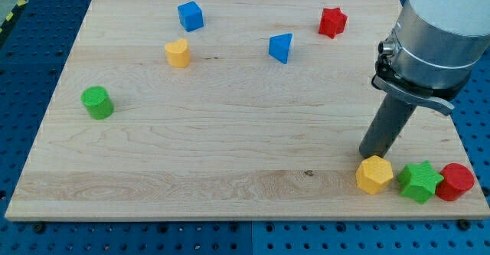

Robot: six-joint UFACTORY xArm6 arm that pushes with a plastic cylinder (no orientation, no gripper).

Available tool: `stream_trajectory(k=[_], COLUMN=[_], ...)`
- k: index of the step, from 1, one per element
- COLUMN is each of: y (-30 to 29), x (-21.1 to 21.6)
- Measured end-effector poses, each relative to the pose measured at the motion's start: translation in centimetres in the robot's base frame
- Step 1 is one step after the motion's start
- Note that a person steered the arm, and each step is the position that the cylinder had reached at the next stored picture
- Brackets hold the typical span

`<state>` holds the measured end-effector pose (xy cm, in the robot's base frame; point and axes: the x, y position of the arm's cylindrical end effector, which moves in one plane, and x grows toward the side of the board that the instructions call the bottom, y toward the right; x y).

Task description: Place the yellow hexagon to the left of the green star

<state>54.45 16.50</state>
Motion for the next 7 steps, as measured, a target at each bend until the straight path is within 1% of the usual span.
stream_trajectory(k=[3, 4, 6, 7], y=[0.0, 0.0, -4.7, -6.2], x=[1.1, -0.8, 0.5, 2.0])
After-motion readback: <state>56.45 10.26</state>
